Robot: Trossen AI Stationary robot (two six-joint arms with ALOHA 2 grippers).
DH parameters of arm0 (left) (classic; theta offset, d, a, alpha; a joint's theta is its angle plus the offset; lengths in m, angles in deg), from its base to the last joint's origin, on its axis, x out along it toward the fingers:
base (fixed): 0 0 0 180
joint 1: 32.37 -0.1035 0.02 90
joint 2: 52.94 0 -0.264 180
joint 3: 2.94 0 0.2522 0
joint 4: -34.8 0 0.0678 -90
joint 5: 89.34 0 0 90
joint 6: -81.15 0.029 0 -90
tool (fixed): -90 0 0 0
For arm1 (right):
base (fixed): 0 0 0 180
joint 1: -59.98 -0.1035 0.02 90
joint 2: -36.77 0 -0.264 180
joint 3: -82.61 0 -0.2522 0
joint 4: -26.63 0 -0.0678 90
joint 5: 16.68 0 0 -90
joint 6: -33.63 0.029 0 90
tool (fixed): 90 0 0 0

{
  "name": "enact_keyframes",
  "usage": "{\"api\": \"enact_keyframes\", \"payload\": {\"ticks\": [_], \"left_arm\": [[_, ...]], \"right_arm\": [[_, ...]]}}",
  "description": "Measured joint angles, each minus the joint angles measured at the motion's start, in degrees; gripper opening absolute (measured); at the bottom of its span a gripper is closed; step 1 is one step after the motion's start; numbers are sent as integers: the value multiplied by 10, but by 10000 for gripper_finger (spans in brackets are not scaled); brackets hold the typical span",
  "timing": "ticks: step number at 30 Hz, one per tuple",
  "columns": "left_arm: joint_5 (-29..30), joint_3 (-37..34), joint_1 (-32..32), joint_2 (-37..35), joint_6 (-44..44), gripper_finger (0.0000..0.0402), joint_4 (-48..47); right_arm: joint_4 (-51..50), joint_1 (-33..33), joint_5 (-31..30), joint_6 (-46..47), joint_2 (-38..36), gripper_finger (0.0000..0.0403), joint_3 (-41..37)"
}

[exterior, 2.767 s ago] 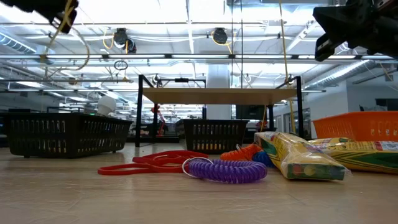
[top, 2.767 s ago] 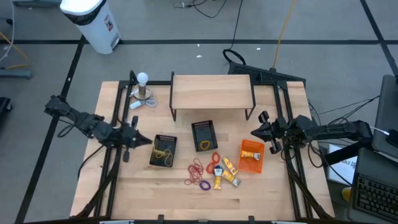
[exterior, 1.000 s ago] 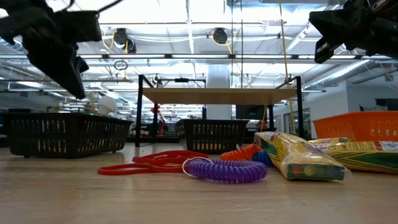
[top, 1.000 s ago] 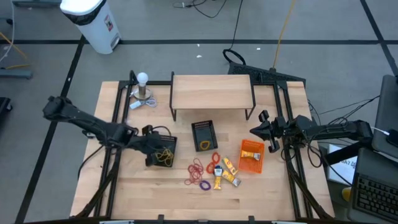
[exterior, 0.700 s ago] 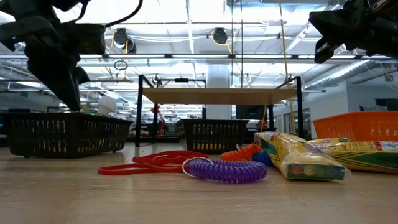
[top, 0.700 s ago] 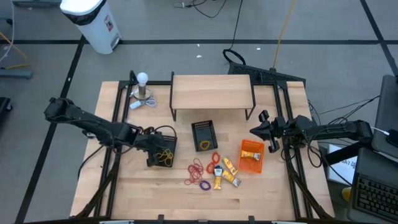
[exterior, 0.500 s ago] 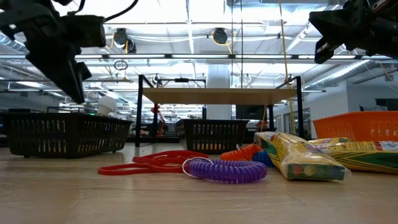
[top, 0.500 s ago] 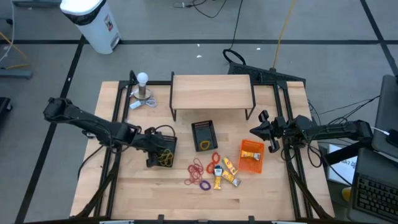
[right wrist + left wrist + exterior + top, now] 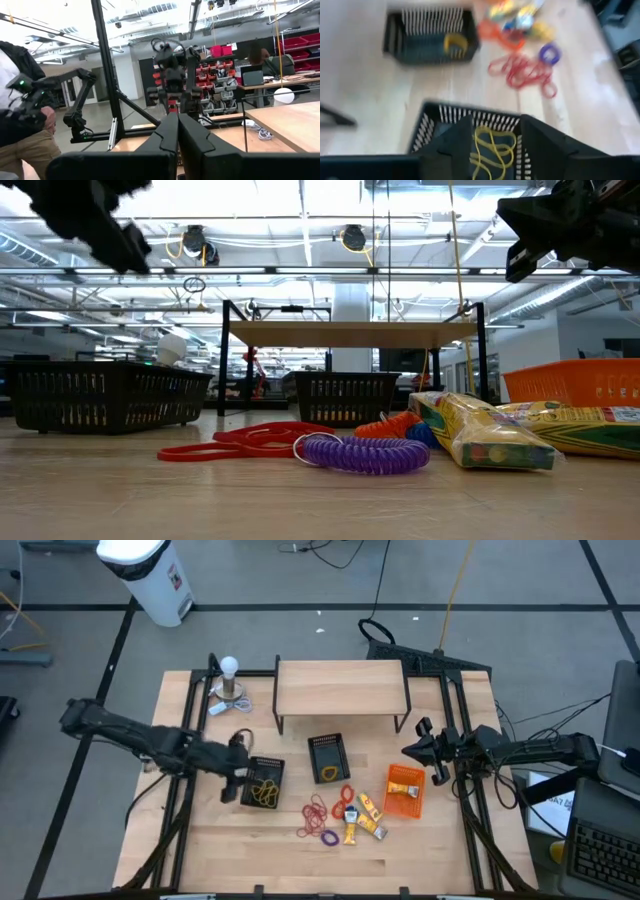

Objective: Pick & Place Office Desk Supplies
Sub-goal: Put the orange spring keychain into the right black bin

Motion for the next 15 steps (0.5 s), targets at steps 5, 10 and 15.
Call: {"api": "enact_keyframes", "payload": {"ticks": [5,10,15], "left_arm": [[-1,0,-8,-105,87,67,14],[5,-8,-24,-186,107,9,30],[84,-60,-26,-280,82,3,49]], "right_arm": [[0,0,0,0,0,0,0],[0,0,0,0,0,0,0],[0,0,0,11,0,0,0]]}}
